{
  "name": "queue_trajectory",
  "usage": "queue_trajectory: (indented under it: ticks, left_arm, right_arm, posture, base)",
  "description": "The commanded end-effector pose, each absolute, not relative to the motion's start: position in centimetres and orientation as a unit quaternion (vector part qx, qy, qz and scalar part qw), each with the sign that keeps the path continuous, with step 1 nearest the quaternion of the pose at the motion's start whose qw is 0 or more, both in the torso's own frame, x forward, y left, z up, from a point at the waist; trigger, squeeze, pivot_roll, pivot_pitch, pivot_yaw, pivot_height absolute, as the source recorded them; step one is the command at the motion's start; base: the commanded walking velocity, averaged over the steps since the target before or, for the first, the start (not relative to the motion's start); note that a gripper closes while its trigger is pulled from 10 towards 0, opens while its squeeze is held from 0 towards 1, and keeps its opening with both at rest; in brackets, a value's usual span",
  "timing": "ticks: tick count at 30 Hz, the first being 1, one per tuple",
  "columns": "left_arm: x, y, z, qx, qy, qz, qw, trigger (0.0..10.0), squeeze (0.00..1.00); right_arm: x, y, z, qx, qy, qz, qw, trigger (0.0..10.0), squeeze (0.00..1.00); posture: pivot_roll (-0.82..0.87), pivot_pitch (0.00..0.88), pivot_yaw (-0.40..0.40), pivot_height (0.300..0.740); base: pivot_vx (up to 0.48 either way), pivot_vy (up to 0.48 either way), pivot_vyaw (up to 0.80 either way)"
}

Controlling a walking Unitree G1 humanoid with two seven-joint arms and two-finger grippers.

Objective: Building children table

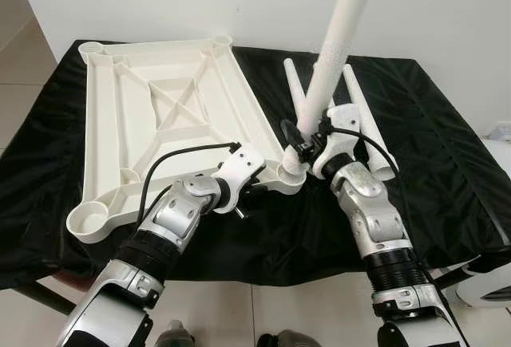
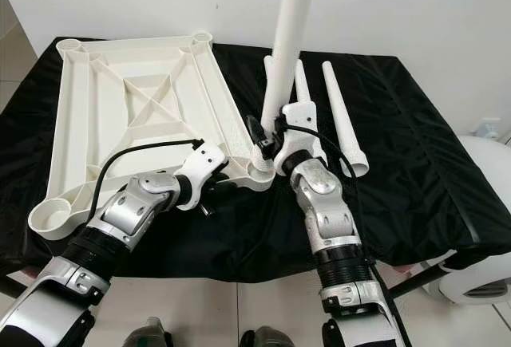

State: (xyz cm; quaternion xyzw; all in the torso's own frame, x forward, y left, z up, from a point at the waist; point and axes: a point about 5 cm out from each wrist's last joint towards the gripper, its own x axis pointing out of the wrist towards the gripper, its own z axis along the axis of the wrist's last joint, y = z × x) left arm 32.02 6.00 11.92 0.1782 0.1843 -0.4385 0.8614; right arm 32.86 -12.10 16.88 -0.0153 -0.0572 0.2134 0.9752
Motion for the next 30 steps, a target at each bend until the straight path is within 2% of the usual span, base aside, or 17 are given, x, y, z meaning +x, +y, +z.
queue_trajectory:
  ticks: [1, 19, 30]
  left_arm:
    - [33.1, 6.8, 12.8, 0.21, 0.165, -0.392, 0.88, 10.0, 0.0]
    - [33.1, 6.8, 12.8, 0.212, 0.162, -0.391, 0.881, 10.0, 0.0]
    - [33.0, 6.9, 12.8, 0.211, 0.161, -0.388, 0.882, 10.0, 0.0]
  right_arm:
    - [32.7, -12.3, 16.8, -0.014, -0.05, 0.223, 0.974, 10.0, 0.0]
    - [31.4, -11.0, 14.6, -0.019, -0.023, 0.289, 0.957, 10.0, 0.0]
    - [30.9, -11.4, 12.6, -0.038, -0.002, 0.292, 0.956, 10.0, 0.0]
  posture:
    - [0.03, 0.001, -0.058, 0.74]
    - [0.04, 0.006, -0.064, 0.74]
    - [0.04, 0.007, -0.072, 0.74]
  base:
    - [0.0, 0.0, 0.0]
    - [0.0, 0.0, 0.0]
    - [0.0, 0.0, 0.0]
